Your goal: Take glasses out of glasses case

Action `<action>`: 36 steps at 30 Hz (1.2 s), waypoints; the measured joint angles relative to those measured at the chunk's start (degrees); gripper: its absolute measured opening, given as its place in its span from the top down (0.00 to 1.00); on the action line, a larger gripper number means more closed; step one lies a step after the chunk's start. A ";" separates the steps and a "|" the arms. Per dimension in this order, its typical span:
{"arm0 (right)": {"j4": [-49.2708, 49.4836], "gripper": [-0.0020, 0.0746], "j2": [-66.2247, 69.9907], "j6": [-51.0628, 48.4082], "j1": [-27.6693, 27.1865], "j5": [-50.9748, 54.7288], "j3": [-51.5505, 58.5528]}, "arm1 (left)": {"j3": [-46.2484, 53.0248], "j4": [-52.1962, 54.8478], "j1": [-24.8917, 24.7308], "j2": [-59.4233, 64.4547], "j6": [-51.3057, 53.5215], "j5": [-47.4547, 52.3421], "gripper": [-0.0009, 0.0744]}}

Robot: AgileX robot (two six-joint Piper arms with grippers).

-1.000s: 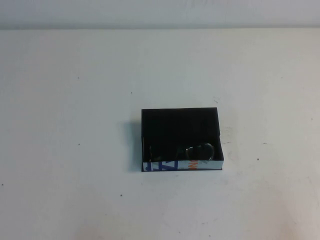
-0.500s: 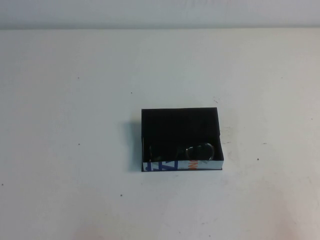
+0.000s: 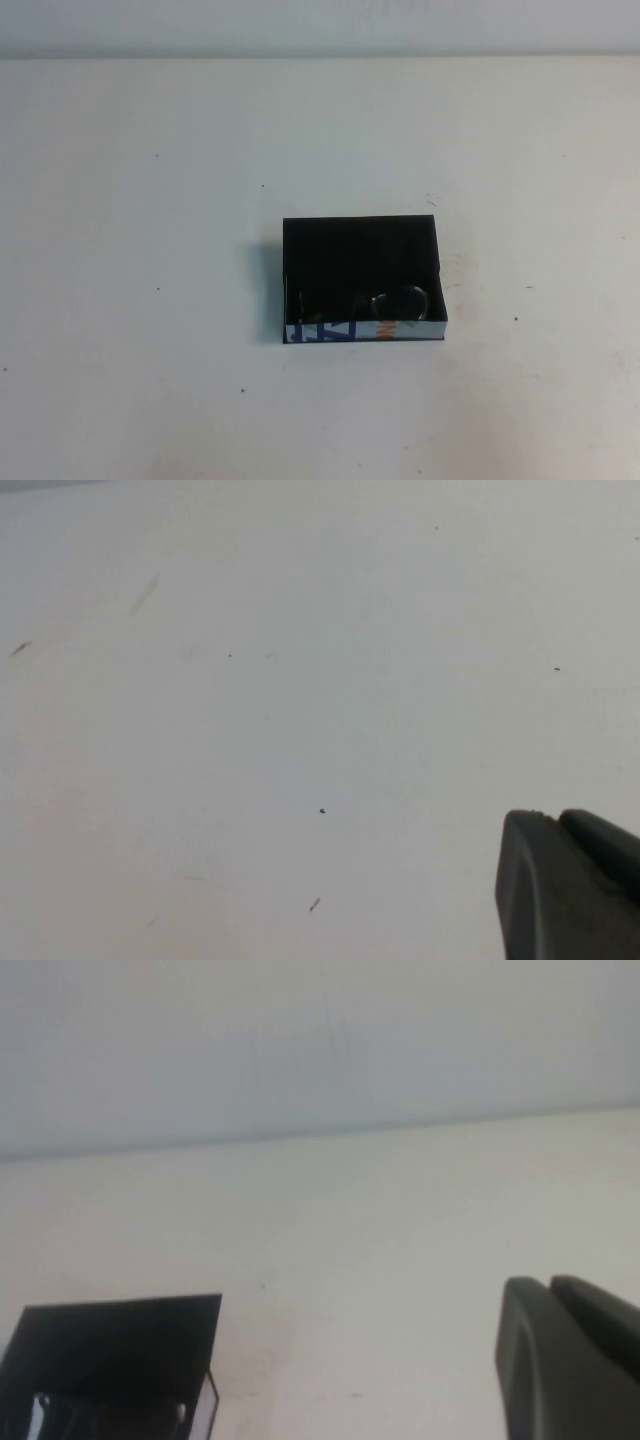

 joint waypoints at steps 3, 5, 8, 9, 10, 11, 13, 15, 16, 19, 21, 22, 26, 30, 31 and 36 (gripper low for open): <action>1.49 1.00 10.39 -3.62 0.00 1.64 -5.25 | 0.00 0.00 0.00 0.00 0.00 0.00 0.99; 5.66 1.00 17.86 -7.81 0.00 2.06 -8.06 | 0.00 0.00 0.00 0.00 0.00 0.00 0.99; 12.58 1.00 30.98 -17.79 0.45 8.60 -14.31 | 0.00 0.00 0.00 0.00 0.00 0.00 0.99; 14.60 1.00 35.51 -21.20 0.79 12.49 -17.36 | 0.00 0.00 0.00 0.00 0.00 0.00 0.99; 15.99 1.00 40.06 -24.39 1.22 16.74 -20.78 | 0.00 0.00 0.00 0.00 0.00 0.00 0.99; 17.21 1.00 43.70 -27.32 1.66 20.96 -24.43 | 0.00 0.00 0.00 0.00 0.00 0.00 0.99; 17.99 1.00 52.48 -32.36 3.65 29.03 -32.12 | 0.00 0.00 0.00 0.00 0.00 0.00 0.99; 15.93 1.00 59.81 -35.90 7.07 36.32 -39.30 | 0.00 0.00 0.00 0.00 0.00 0.00 0.99; 14.05 1.00 63.70 -37.60 9.17 40.12 -43.25 | 0.00 0.00 0.00 0.00 0.00 0.00 0.99; 8.63 1.00 74.10 -40.22 14.71 44.85 -52.63 | 0.00 0.00 0.00 0.00 0.00 0.00 0.99; 6.96 1.00 79.28 -42.11 17.41 45.52 -57.32 | 0.00 0.00 0.00 0.00 0.00 0.00 0.99; 6.44 1.00 81.84 -43.35 18.69 45.67 -59.60 | 0.00 0.00 0.00 0.00 0.00 0.00 0.99; 6.17 0.99 89.93 -49.96 22.83 45.90 -66.58 | 0.00 0.00 0.00 0.00 0.00 0.00 0.99; 7.38 0.95 95.89 -59.39 25.23 45.92 -70.68 | 0.00 0.00 0.00 0.00 0.00 0.00 0.99; 8.17 0.92 97.20 -61.53 25.70 46.02 -71.60 | 0.00 0.00 0.00 0.00 0.00 0.00 0.99; 10.12 0.68 101.88 -67.09 27.56 46.02 -74.26 | 0.00 0.00 0.00 0.00 0.00 0.00 0.99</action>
